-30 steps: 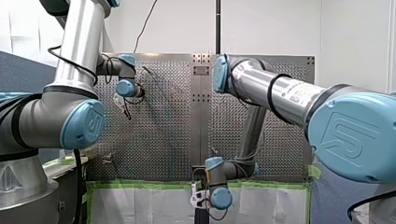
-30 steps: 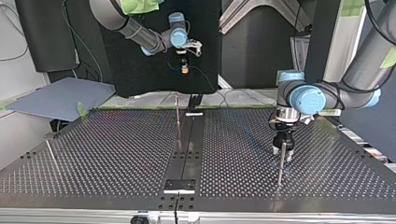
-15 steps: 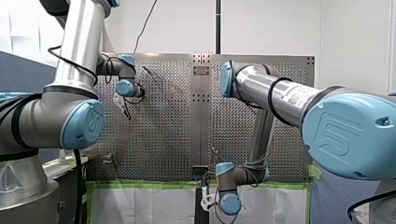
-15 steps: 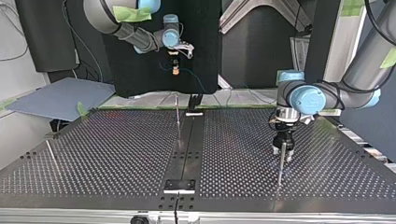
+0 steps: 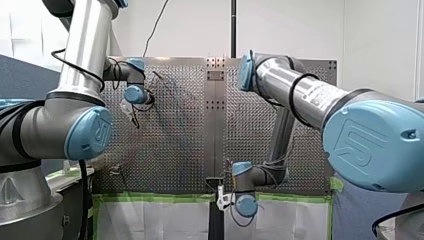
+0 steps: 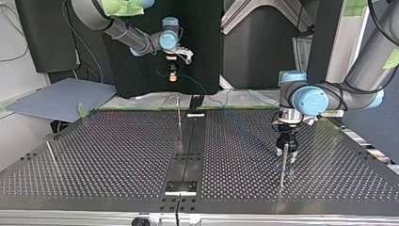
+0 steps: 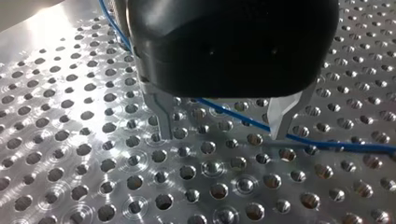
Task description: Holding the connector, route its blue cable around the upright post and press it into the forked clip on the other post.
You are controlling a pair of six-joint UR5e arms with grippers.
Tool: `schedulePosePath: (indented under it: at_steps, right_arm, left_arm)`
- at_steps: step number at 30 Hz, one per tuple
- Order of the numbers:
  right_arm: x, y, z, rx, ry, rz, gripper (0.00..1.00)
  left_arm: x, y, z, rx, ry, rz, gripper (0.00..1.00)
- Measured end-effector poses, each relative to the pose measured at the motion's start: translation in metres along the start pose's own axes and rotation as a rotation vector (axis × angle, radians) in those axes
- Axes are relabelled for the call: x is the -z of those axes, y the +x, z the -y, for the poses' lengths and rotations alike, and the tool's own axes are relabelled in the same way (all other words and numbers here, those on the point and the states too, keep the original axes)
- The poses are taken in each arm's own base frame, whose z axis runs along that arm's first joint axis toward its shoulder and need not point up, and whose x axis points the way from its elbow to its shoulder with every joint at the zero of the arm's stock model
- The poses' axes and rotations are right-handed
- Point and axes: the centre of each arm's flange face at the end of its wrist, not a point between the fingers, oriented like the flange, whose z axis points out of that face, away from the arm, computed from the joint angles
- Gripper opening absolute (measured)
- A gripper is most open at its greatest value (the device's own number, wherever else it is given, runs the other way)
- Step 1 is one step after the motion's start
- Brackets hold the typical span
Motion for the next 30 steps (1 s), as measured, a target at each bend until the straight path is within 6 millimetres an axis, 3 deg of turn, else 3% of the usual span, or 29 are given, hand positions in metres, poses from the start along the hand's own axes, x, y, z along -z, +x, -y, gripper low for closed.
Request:
schedulePosePath:
  at_steps: [13, 19, 30]
  right_arm:
    - [0.015, 0.045, -0.026, -0.052, -0.073, -0.097, 0.0]
    - [0.028, 0.059, -0.027, -0.054, -0.069, -0.117, 0.0]
    - [0.053, 0.055, -0.039, -0.055, -0.081, -0.111, 0.0]
  left_arm:
    - [0.0, 0.0, 0.0, 0.0, -0.002, 0.0, 1.0]
    - [0.001, 0.001, 0.001, -0.004, -0.002, -0.004, 1.0]
    - [0.001, 0.0, -0.001, -0.008, -0.011, 0.001, 1.0]
